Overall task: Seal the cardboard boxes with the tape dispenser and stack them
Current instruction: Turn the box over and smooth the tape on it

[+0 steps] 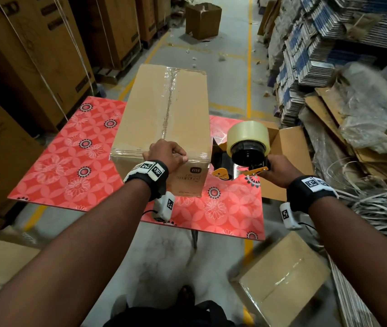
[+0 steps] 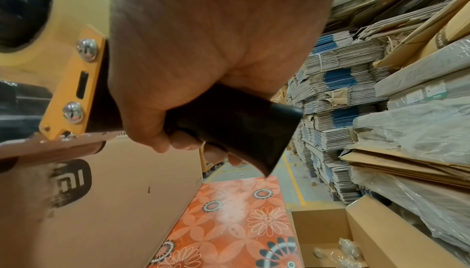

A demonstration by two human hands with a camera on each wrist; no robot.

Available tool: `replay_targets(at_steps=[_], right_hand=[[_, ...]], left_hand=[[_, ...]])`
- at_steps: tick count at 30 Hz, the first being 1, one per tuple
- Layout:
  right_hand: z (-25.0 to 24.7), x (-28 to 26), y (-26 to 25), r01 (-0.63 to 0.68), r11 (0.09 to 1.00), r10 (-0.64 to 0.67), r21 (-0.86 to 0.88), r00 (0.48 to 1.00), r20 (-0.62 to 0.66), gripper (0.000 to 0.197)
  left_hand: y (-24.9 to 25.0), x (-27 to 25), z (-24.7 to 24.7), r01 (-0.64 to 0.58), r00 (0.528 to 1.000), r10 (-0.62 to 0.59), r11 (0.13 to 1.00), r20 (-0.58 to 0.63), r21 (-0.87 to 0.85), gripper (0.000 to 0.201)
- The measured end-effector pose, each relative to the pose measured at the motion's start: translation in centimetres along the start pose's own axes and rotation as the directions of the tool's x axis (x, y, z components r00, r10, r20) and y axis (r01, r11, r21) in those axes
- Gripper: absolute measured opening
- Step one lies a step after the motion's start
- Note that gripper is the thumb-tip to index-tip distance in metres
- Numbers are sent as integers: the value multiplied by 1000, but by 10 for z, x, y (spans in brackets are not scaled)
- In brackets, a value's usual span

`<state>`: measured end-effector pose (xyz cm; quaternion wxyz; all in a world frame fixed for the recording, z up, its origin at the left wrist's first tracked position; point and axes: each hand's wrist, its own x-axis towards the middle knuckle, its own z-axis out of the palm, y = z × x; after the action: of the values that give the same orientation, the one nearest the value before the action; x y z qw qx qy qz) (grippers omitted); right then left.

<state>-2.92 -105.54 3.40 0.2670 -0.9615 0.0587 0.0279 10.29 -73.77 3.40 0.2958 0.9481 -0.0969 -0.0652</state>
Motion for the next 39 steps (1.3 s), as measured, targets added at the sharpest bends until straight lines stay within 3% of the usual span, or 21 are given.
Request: replay_targets(at_steps=[6, 10, 16, 24, 30, 36, 39], right_hand=[[12, -1, 15, -12, 998, 11, 56, 1000, 16, 30], [21, 7, 24, -57, 998, 55, 34, 997, 44, 8], [32, 29, 18, -85, 996, 89, -39, 990, 109, 4], [50, 22, 36, -177, 979, 167, 95, 980, 112, 9], [88, 14, 56, -487, 840, 473, 240, 873, 116, 10], [122, 34, 63, -630, 675, 594, 384, 773, 223, 20], [139, 41, 66, -648, 570, 610, 505, 746, 268, 14]], left_hand=[[-4, 3, -2, 6, 1000, -6, 1000, 20, -13, 13], [-2, 3, 2, 10, 1000, -10, 1000, 8, -4, 14], [-4, 5, 3, 48, 999, -48, 999, 6, 14, 13], [-5, 10, 4, 57, 998, -57, 998, 39, 0, 17], [-5, 12, 3, 63, 996, -62, 998, 56, -12, 17], [-7, 17, 5, 49, 991, -41, 997, 124, -64, 20], [-7, 17, 3, 63, 988, -53, 996, 142, -63, 20]])
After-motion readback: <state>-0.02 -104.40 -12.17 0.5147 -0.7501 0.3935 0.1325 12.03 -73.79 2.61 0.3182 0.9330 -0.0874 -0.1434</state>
